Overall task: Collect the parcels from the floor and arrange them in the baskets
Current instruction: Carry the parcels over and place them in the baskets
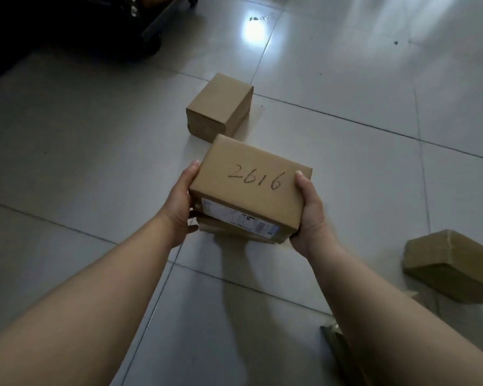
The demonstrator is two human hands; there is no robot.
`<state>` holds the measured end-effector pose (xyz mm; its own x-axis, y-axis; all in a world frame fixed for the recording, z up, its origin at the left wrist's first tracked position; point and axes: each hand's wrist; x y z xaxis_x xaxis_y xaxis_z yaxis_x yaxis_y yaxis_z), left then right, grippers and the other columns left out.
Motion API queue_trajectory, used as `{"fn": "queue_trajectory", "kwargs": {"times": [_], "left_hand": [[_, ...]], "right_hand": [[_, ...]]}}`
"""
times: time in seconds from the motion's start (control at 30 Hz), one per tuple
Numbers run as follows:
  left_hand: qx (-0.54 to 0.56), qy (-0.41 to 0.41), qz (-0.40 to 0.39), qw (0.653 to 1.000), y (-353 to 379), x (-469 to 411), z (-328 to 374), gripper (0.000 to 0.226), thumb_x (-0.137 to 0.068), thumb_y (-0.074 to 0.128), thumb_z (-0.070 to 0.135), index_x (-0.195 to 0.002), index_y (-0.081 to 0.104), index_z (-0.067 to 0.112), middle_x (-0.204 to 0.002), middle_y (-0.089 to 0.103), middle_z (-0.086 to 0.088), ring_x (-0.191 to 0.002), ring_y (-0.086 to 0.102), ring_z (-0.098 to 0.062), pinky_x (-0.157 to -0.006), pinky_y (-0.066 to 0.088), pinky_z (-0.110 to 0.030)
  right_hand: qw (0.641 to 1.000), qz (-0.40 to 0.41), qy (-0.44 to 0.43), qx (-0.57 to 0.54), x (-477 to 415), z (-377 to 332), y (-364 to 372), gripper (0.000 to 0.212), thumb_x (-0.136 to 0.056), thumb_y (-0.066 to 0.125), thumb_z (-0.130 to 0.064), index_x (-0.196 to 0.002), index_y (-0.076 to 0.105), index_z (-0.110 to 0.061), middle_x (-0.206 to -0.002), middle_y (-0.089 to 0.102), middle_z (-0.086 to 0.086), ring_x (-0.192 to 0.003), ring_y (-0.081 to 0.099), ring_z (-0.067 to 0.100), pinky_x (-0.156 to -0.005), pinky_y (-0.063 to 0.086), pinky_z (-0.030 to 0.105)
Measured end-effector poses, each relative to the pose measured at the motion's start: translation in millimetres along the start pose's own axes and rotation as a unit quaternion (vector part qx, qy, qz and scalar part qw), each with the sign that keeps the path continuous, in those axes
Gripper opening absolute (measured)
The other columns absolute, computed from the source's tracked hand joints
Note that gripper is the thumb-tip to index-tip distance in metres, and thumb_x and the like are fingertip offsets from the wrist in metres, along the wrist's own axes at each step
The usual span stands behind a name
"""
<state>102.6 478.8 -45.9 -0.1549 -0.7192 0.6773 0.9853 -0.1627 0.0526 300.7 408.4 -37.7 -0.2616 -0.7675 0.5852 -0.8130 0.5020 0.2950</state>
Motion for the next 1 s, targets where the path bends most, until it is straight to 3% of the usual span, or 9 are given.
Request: {"fn": "queue_trajectory", "kwargs": {"times": [0.07,0.23,0.37,0.53,0.63,0.7,0.77,0.9,1.0], "left_hand": [[0.020,-0.018,0.019,0.999,-6.6,20.7,11.0,0.062,-0.086,0.033,0.072,-0.119,0.059,0.027,-0.104,0.065,-0.003,-0.098,0.055,-0.022,-0.072,0.037,-0.033],[0.054,-0.017,0.058,0.997,-37.4,100.9,67.5,0.053,-0.087,0.032,0.072,-0.110,0.060,0.034,-0.105,0.064,0.001,-0.102,0.054,-0.021,-0.096,0.029,-0.046],[0.080,-0.013,0.086,0.993,-70.1,197.3,130.6,0.056,-0.087,0.033,0.072,-0.113,0.063,0.032,-0.109,0.065,-0.004,-0.107,0.055,-0.025,-0.097,0.039,-0.044],[0.132,-0.013,0.132,0.982,-111.0,345.8,211.6,0.064,-0.084,0.036,0.074,-0.120,0.060,0.026,-0.115,0.063,-0.008,-0.112,0.054,-0.029,-0.101,0.039,-0.046],[0.164,-0.008,0.166,0.972,-128.9,449.3,262.5,0.061,-0.084,0.038,0.073,-0.116,0.059,0.026,-0.113,0.063,-0.009,-0.109,0.055,-0.029,-0.085,0.045,-0.039],[0.190,-0.008,0.191,0.963,-142.8,520.0,291.0,0.064,-0.081,0.041,0.076,-0.115,0.060,0.025,-0.112,0.065,-0.010,-0.108,0.057,-0.029,-0.086,0.046,-0.039],[0.209,-0.001,0.217,0.954,-156.3,585.7,309.7,0.072,-0.077,0.044,0.078,-0.121,0.060,0.023,-0.115,0.065,-0.013,-0.109,0.058,-0.031,-0.093,0.046,-0.043],[0.244,0.044,0.279,0.927,-176.7,713.5,325.4,0.067,-0.082,0.040,0.076,-0.122,0.058,0.026,-0.116,0.064,-0.014,-0.104,0.058,-0.031,-0.072,0.046,-0.038],[0.273,0.071,0.324,0.903,-192.7,802.9,318.4,0.074,-0.077,0.040,0.081,-0.121,0.060,0.025,-0.113,0.066,-0.014,-0.106,0.060,-0.034,-0.090,0.048,-0.046]], "right_hand": [[1.000,0.001,0.014,0.013,15.0,-13.0,16.9,0.038,-0.093,0.049,-0.047,-0.099,0.070,-0.016,-0.086,0.074,0.006,-0.081,0.068,0.025,-0.088,0.052,0.042],[0.997,-0.007,0.046,0.065,75.8,-67.3,74.3,0.042,-0.090,0.051,-0.053,-0.105,0.070,-0.018,-0.091,0.074,0.005,-0.091,0.067,0.027,-0.089,0.051,0.042],[0.991,-0.041,0.078,0.097,146.6,-124.5,135.1,0.044,-0.088,0.053,-0.055,-0.106,0.069,-0.018,-0.101,0.074,0.009,-0.106,0.066,0.035,-0.100,0.049,0.048],[0.978,-0.101,0.103,0.149,254.5,-214.2,219.9,0.054,-0.085,0.056,-0.057,-0.117,0.067,-0.015,-0.106,0.074,0.011,-0.100,0.068,0.032,-0.095,0.052,0.046],[0.965,-0.129,0.123,0.191,329.6,-267.4,273.3,0.075,-0.064,0.068,-0.068,-0.121,0.064,-0.019,-0.112,0.072,0.011,-0.105,0.067,0.034,-0.101,0.047,0.052],[0.953,-0.153,0.139,0.223,382.2,-300.3,308.5,0.083,-0.051,0.071,-0.072,-0.118,0.065,-0.023,-0.110,0.073,0.009,-0.104,0.067,0.034,-0.102,0.045,0.054],[0.940,-0.180,0.147,0.248,433.3,-326.1,340.5,0.077,-0.056,0.070,-0.071,-0.115,0.063,-0.023,-0.108,0.073,0.010,-0.103,0.067,0.035,-0.101,0.044,0.054],[0.909,-0.253,0.165,0.287,539.3,-357.5,397.5,0.064,-0.068,0.068,-0.068,-0.114,0.062,-0.023,-0.106,0.073,0.012,-0.101,0.067,0.036,-0.099,0.048,0.051],[0.877,-0.316,0.164,0.323,617.0,-362.5,432.2,0.052,-0.080,0.062,-0.064,-0.108,0.062,-0.020,-0.104,0.072,0.014,-0.100,0.066,0.035,-0.095,0.050,0.050]]}}
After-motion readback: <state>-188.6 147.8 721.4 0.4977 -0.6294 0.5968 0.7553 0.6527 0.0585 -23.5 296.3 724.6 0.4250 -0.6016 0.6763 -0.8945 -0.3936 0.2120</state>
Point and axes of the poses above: each hand's wrist, its own x-axis away from the middle knuckle, its own y-axis out of the palm, z = x × y
